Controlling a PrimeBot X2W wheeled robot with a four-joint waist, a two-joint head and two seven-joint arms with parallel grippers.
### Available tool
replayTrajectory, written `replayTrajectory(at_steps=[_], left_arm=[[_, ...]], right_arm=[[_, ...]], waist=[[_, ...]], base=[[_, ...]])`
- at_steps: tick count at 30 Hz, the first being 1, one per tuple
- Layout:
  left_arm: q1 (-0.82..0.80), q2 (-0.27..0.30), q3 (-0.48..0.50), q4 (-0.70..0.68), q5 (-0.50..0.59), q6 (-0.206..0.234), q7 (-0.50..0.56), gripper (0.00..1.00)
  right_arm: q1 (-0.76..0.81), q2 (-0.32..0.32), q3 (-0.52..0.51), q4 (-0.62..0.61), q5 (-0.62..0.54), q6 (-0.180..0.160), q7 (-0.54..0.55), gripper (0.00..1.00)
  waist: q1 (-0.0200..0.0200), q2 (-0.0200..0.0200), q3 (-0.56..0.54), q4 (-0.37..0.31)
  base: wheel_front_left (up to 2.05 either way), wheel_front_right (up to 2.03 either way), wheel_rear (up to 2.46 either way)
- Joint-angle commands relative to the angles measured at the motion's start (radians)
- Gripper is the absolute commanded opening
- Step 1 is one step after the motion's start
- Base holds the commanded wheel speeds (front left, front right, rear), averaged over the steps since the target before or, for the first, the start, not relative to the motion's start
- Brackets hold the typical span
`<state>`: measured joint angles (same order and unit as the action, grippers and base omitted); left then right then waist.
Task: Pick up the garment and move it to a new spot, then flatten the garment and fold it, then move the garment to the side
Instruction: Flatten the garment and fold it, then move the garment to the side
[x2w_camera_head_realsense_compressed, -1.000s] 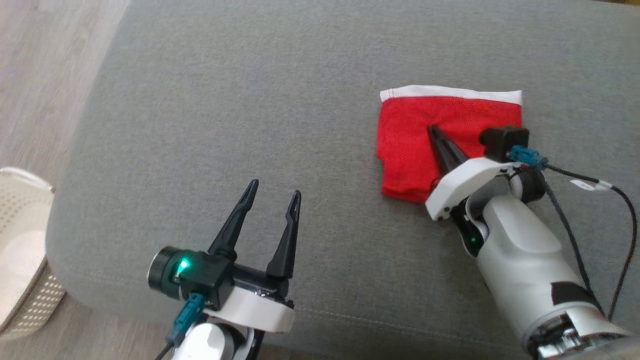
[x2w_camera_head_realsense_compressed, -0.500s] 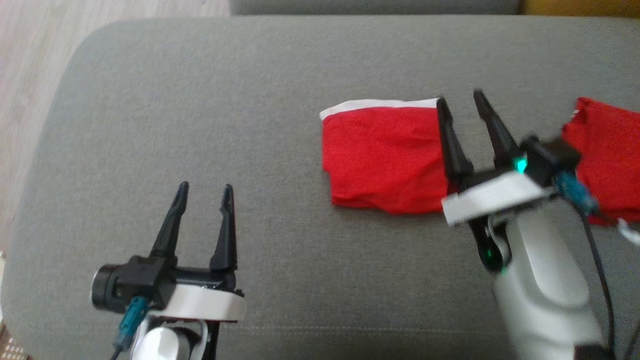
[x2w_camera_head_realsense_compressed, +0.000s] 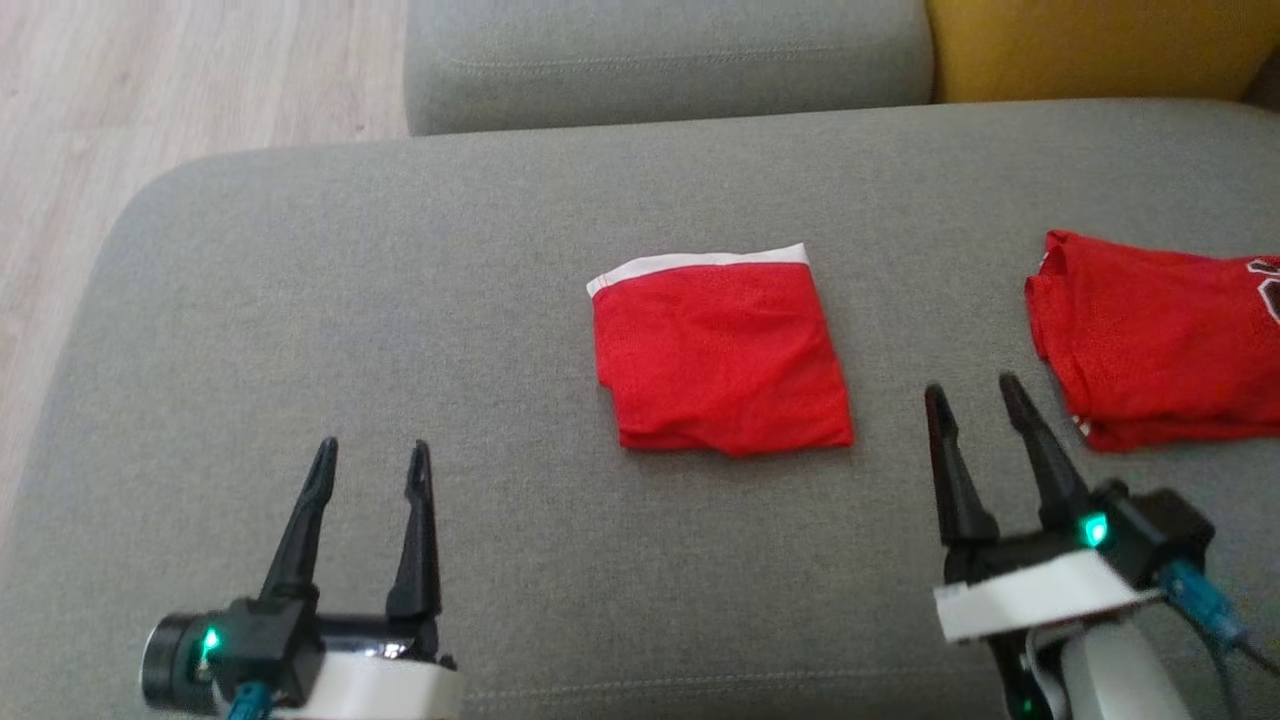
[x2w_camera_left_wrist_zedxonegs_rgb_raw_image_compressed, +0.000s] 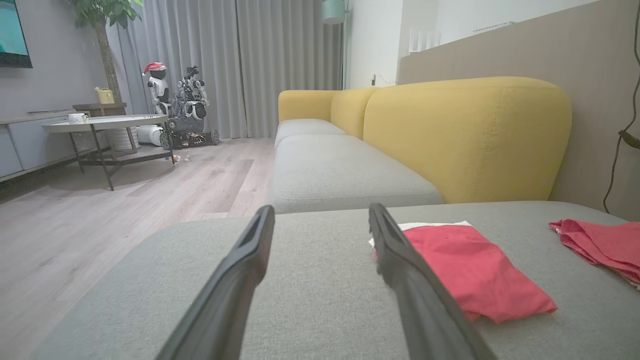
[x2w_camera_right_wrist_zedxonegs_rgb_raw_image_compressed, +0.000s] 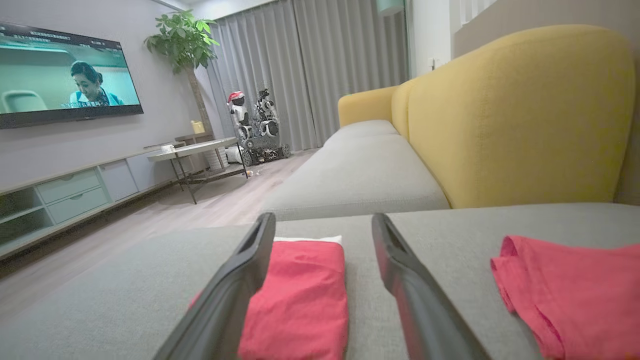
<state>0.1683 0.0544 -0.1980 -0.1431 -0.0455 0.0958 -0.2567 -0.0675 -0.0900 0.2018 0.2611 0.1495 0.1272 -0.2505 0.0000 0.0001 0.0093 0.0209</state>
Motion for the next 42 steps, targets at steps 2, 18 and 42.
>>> replayTrajectory(at_steps=[2, 18, 42], left_arm=[[-0.012, -0.004, 0.046, -0.034, 0.003, -0.004, -0.005, 1.0], [0.036, -0.004, 0.041, 0.004, 0.002, -0.016, -0.005, 1.0], [-0.036, -0.004, -0.012, -0.007, -0.001, -0.02, -0.005, 1.0]], right_arm=[[0.001, 0.009, 0.02, -0.038, -0.011, 0.003, -0.011, 1.0], [0.059, 0.027, 0.026, -0.014, -0.026, 0.003, -0.011, 1.0], [-0.183, 0.039, -0.05, 0.26, -0.049, 0.003, -0.011, 1.0]], waist=[[0.0, -0.0001, -0.01, -0.003], [0.0, -0.0001, -0.047, 0.02], [0.0, -0.0001, 0.061, 0.082]], base=[[0.0, 0.0, 0.0], [0.0, 0.0, 0.0], [0.0, 0.0, 0.0]])
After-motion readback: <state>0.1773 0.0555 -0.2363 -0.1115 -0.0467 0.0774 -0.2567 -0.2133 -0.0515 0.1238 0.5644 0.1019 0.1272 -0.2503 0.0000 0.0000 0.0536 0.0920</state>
